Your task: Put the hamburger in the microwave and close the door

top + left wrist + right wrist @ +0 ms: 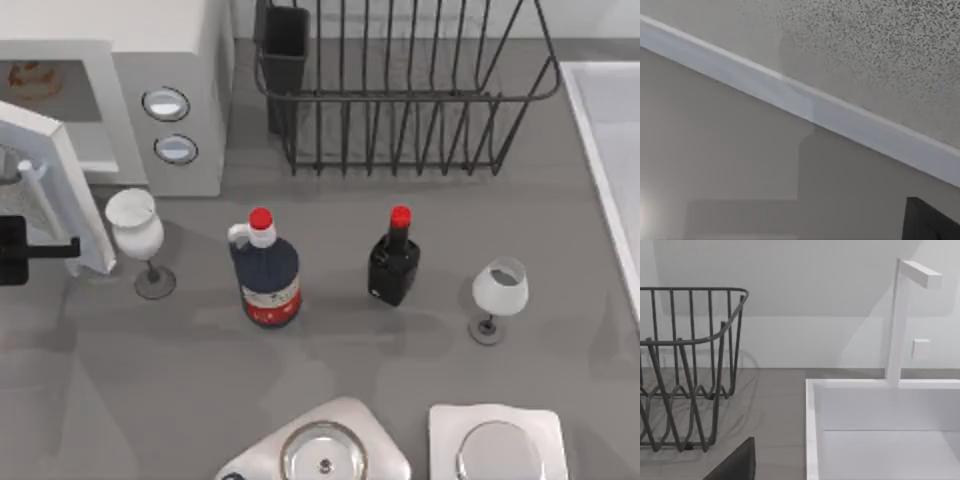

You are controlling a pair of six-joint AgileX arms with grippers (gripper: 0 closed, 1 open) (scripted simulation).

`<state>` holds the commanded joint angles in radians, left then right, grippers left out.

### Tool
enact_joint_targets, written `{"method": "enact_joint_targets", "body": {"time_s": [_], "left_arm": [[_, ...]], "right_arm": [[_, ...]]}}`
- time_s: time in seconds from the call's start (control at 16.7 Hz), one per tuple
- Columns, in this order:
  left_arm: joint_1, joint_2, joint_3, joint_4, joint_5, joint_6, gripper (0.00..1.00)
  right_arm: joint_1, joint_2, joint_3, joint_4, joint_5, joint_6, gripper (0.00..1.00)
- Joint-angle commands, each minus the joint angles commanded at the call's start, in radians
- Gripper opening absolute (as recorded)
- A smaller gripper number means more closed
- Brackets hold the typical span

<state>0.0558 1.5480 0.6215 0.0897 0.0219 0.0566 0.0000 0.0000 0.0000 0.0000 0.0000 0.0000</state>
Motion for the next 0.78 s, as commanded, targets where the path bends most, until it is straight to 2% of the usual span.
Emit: {"method": "enact_joint_targets", "body": {"time_s": [0.18,0.54,0.78], "left_arm": [[-0.019,0.020,0.025,0.041,0.032,-0.015,0.00],[-0.004,0.027,0.031,0.037,0.029,-0.010,0.00],[0.028,0.123,0.129,0.010,0.030,0.004,0.00]], "right_arm": [[0.000,0.000,0.000,0.000,0.000,0.000,1.00],[0.000,0.000,0.000,0.000,0.000,0.000,1.00],[0.000,0.000,0.000,0.000,0.000,0.000,1.00]]}}
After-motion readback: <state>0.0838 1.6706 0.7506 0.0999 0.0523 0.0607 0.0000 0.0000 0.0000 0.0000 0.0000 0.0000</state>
